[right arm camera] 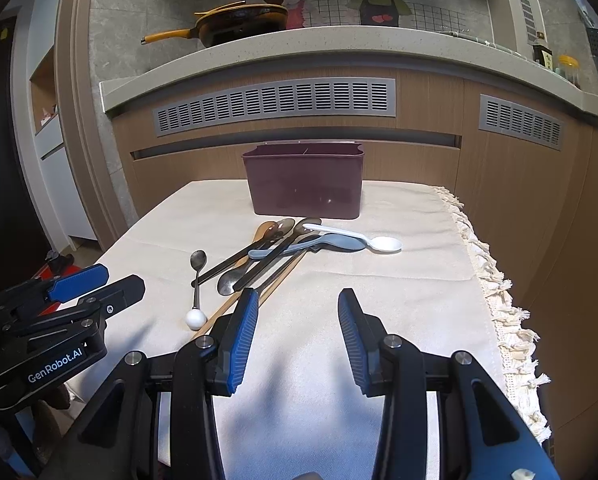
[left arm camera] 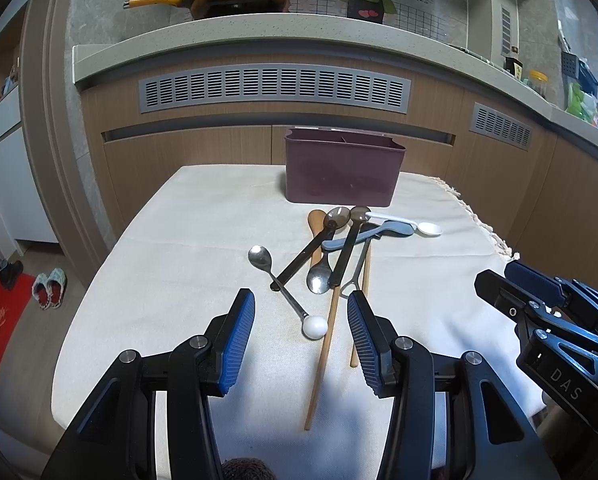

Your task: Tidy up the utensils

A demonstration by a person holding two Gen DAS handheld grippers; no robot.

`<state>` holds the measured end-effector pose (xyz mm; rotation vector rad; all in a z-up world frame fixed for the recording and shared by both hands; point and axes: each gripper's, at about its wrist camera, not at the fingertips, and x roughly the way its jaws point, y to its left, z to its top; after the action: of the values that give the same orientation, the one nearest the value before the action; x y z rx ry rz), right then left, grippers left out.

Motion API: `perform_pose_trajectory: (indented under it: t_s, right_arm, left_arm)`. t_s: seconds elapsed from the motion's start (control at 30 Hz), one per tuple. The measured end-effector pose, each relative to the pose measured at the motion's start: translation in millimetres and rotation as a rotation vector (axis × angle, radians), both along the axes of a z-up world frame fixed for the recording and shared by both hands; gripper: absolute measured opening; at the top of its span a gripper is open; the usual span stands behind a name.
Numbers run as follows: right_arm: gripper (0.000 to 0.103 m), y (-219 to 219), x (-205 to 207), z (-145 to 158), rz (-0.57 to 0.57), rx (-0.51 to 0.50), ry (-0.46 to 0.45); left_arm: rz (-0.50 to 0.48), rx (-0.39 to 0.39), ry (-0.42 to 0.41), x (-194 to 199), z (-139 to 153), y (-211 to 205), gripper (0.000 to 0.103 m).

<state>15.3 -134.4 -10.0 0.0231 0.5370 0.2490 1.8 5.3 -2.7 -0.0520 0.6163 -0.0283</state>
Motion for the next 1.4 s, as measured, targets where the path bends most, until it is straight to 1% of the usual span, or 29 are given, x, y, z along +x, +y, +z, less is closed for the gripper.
perform_pose_trajectory:
  t_s: [1.4]
  right_arm:
    - [0.039,0.7,-1.0,-4.1,0.002,-0.002,0.006]
  left_arm:
    - [0.000,-0.003,0.004,0.6,-0.4,0.8,0.049]
